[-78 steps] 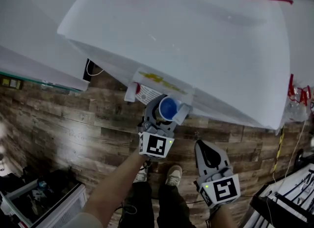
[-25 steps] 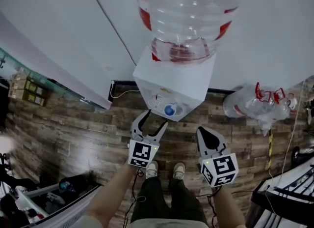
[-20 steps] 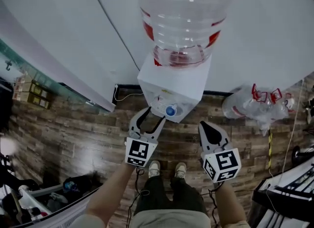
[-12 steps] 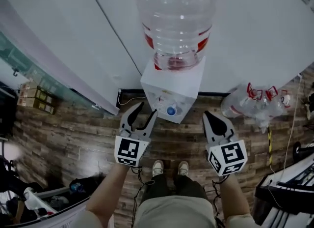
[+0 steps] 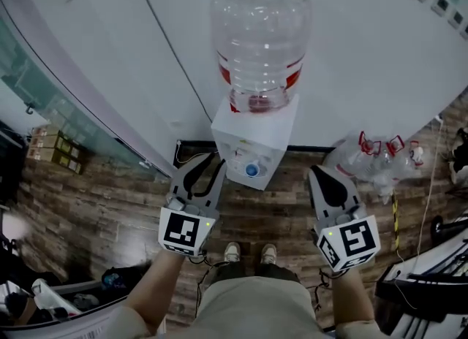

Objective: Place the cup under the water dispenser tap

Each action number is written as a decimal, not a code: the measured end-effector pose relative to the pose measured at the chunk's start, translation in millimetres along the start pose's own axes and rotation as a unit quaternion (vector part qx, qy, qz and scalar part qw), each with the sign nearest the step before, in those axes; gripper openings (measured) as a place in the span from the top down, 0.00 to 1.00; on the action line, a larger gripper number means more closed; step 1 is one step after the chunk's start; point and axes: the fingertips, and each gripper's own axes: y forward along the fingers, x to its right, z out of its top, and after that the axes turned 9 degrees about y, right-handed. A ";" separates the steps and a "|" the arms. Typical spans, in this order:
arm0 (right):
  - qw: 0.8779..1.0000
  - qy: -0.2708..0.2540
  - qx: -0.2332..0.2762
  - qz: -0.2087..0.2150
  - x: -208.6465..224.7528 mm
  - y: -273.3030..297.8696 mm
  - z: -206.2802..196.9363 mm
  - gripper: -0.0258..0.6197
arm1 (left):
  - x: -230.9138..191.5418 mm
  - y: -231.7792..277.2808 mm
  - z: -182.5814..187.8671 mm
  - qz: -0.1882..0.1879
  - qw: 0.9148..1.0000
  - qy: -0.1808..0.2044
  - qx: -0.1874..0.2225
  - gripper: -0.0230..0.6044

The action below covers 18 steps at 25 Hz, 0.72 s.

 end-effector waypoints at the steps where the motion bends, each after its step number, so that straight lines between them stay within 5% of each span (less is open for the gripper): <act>1: 1.000 -0.001 0.001 0.001 -2.4 -4.3 3.4 0.95 | 0.7 -2.8 5.6 0.000 1.000 -0.003 0.005 0.83; 8: 1.000 -0.003 -0.008 0.009 -20.4 -21.7 8.5 0.95 | 6.0 -23.9 32.5 -0.009 0.999 -0.028 0.024 0.93; 18: 0.998 -0.028 -0.032 0.045 -46.2 -32.7 -2.5 0.95 | 24.6 -53.6 15.7 -0.021 0.999 -0.021 -0.013 0.95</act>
